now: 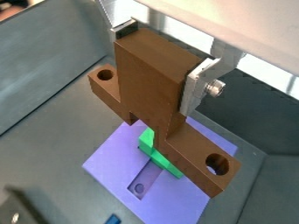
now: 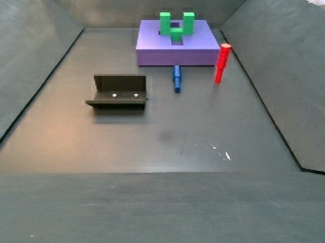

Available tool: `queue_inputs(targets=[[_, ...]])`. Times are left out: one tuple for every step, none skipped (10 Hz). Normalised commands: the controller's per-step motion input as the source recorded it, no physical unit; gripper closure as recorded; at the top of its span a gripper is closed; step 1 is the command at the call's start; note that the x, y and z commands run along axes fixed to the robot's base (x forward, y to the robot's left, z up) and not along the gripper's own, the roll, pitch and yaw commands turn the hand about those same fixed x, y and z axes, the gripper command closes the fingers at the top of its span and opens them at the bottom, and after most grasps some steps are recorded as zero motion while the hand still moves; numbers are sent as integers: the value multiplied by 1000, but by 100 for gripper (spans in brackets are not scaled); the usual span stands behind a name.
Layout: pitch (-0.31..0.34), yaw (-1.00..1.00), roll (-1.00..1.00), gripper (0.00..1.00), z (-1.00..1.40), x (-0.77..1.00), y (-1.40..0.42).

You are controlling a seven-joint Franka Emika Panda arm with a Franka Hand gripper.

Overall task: Pick up the brown object. Move up. Place the brown object on the fixture. Regrasp the brown object. Move to above the board. Insert the brown object.
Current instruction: Insert the brown object.

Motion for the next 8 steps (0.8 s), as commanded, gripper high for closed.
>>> queue_inputs(targets=[[-84, -897, -213, 100, 0, 0, -77], [-43, -877, -201, 100, 0, 0, -97], [-70, -891, -201, 100, -20, 0, -83], [0, -874, -114, 100, -157, 0, -140], [0, -883, -29, 100, -360, 0, -171], [13, -869, -34, 100, -331, 31, -163], [19, -877, -49, 100, -243, 54, -154], [56, -809, -51, 100, -197, 171, -137]])
